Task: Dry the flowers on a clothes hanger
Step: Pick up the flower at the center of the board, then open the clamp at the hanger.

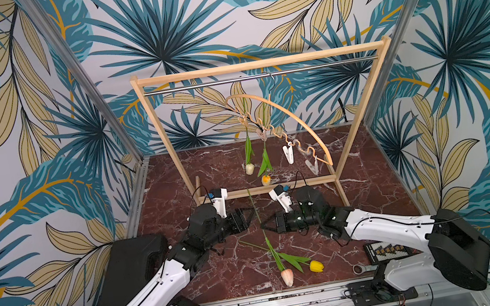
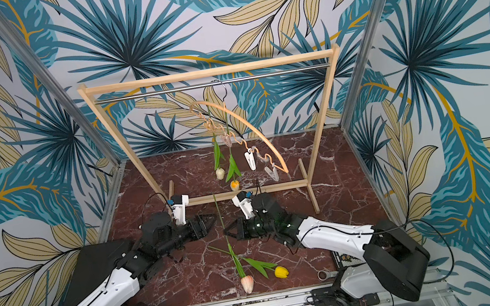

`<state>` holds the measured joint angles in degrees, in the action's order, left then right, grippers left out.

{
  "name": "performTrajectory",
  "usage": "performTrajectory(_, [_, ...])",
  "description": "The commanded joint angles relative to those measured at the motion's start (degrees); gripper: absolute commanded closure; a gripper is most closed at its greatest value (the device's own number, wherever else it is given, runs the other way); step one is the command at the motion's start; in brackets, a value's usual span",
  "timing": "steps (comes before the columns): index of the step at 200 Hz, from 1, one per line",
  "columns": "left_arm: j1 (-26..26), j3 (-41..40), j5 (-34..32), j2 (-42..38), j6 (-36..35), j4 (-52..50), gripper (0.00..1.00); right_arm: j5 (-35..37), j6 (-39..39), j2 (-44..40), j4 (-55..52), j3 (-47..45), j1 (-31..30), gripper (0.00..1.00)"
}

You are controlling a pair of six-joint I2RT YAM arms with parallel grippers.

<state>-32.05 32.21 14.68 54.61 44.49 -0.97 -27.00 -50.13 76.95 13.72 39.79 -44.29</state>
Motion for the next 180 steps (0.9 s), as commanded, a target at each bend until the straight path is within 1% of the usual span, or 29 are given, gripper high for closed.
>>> performTrajectory(1, [0.1, 3.8, -5.7, -2.0, -1.1, -2.1, 0.31, 3.0, 0.7, -2.5, -3.7, -2.1, -0.2, 0.99])
performTrajectory(29, [0.1, 5.0, -7.3, -2.7, -1.0, -1.9, 0.31, 6.7, -0.4, -4.5, -6.8, -4.7, -0.2, 1.00])
performTrajectory(71, [0.1, 7.7, -7.6, -2.2, -1.1, -1.8, 0.31, 8.5, -3.1, -6.7, -6.6, -9.8, -0.2, 1.00])
performTrajectory(106, [0.1, 11.4, -6.8, 0.1, -3.0, -1.3, 0.30, 10.2, -3.5, -9.2, -8.3, -11.9, -0.2, 1.00])
performTrajectory(129, [0.1, 15.1, -5.6, 2.7, -4.5, -0.8, 0.30, 12.6, -3.6, -12.8, -10.9, -13.1, -0.2, 1.00])
performTrajectory(147, [0.0, 17.7, -3.5, 4.8, -5.5, 0.2, 0.31, 15.7, -3.5, -16.6, -14.7, -13.3, -0.2, 1.00])
performTrajectory(180, [-0.2, 20.5, 0.6, 7.9, -5.8, 3.3, 0.31, 26.1, -3.5, -24.2, -25.6, -12.5, 0.2, 1.00])
